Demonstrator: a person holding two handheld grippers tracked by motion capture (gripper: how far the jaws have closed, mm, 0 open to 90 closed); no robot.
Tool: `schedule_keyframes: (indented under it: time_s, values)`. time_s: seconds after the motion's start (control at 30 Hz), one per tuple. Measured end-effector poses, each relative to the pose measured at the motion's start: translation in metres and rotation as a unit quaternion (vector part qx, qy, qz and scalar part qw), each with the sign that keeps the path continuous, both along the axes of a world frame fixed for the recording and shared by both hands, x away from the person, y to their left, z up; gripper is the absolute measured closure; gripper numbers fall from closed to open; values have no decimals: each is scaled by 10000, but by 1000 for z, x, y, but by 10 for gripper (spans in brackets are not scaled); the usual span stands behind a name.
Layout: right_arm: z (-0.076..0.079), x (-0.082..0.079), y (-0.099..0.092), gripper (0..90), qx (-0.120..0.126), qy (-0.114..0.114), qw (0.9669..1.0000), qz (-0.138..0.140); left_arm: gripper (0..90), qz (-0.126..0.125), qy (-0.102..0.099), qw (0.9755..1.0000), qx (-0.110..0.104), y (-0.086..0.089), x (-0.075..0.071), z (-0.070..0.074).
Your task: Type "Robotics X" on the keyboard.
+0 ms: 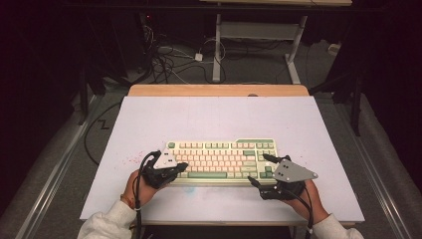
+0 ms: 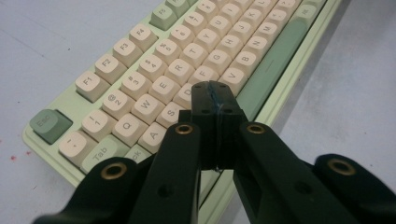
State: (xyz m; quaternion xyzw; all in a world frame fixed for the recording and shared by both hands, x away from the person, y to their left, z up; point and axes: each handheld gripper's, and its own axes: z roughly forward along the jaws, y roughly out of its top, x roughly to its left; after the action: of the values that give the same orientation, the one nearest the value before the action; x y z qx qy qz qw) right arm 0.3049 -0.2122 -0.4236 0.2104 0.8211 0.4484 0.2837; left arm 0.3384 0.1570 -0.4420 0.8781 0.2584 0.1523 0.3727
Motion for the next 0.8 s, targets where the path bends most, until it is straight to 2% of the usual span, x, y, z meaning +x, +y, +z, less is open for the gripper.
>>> schedule_keyframes:
  time_s: [0.07,0.37,0.53,0.8]
  values:
    - [0,-1,-3,204,10,-13,10000,-36,879,-16,32,10000,-48,-3,3,0]
    - [0,-5,-12,198,80,-22,9999,-131,879,-141,90,9998,121,-21,14,-4]
    - [-1,-5,-13,198,38,-2,9999,-136,879,-191,146,9995,203,-28,18,-8]
    - [-2,-4,-13,200,25,0,9999,-123,878,-215,182,9992,291,-33,21,-12]
